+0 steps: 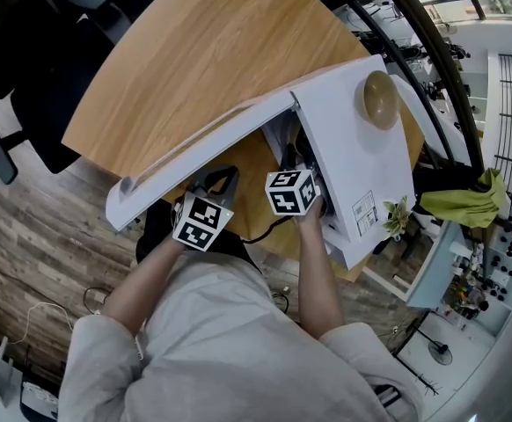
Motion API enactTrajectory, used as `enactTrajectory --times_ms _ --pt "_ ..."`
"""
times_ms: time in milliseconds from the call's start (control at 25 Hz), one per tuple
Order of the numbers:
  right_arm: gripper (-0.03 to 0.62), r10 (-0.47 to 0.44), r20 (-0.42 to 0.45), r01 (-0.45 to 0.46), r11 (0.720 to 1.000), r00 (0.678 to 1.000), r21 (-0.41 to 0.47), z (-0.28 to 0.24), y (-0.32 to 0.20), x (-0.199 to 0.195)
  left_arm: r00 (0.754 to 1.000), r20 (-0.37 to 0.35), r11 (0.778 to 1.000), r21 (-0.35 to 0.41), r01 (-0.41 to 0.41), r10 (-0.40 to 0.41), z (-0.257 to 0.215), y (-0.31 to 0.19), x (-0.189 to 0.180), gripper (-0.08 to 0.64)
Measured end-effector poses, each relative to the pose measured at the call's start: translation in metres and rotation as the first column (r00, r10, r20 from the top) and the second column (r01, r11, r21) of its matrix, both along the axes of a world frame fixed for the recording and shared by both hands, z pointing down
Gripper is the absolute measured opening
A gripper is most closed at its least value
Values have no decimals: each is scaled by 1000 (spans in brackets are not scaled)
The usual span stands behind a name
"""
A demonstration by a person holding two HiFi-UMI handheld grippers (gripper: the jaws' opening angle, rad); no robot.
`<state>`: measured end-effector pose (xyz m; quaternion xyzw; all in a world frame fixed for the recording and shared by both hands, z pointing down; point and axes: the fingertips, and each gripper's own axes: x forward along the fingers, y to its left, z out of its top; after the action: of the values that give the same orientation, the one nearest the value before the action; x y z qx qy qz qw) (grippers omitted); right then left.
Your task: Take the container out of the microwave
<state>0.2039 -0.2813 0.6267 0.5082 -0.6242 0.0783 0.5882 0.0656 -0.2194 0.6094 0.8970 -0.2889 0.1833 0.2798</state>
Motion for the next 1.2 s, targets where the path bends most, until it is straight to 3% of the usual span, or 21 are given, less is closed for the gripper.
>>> enactTrajectory --times_ms 360,1200 --pt "37 2 21 -2 1000 1000 -23 1 8 -6 1000 -2 1000 6 2 -1 -2 -1 -4 3" --pt "35 -9 28 8 999 1000 38 -14 17 -23 999 -15 999 20 -45 46 -5 4 -2 3"
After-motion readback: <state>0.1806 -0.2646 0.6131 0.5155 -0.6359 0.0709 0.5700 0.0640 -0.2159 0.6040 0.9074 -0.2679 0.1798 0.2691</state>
